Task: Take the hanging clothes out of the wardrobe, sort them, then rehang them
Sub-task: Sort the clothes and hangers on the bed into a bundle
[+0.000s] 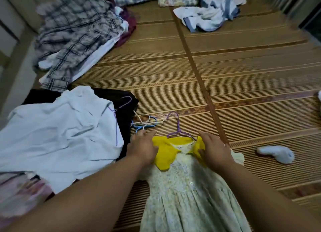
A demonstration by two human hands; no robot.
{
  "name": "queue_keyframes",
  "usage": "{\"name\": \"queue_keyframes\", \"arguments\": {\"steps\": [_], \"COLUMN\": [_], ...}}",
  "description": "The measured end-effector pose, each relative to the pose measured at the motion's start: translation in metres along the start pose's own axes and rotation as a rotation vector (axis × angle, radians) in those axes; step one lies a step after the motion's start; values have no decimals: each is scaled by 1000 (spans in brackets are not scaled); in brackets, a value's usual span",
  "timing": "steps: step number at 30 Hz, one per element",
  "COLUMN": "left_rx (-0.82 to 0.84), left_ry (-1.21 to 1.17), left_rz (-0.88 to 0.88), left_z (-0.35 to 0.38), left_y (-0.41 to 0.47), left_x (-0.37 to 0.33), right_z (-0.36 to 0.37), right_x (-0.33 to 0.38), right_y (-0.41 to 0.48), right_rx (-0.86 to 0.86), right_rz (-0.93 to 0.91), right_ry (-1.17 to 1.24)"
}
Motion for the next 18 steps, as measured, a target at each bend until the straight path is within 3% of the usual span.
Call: {"name": "queue_keyframes", "arguments": {"steps": [10, 18], "left_rx": [75, 91], "left_ry": [8, -73], "left_rz": [84, 54], "left_z": [-63, -83], "left_y": [-86, -104], "left_x": [106, 247], "right_z": [5, 62], "right_x": [137, 261], "right_y": [-65, -73], "right_rx": [50, 123], "right_rz": [-106, -72], "right_ry": [6, 237]}}
Point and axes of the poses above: each hand's wrist, its own y-axis towards the middle knuckle, its own z-axis out of the palm, x = y × z, the point moved 7 cm from there along y, towards the middle knuckle, and after that the axes turned 7 degrees about y, right-handed, at the moved point
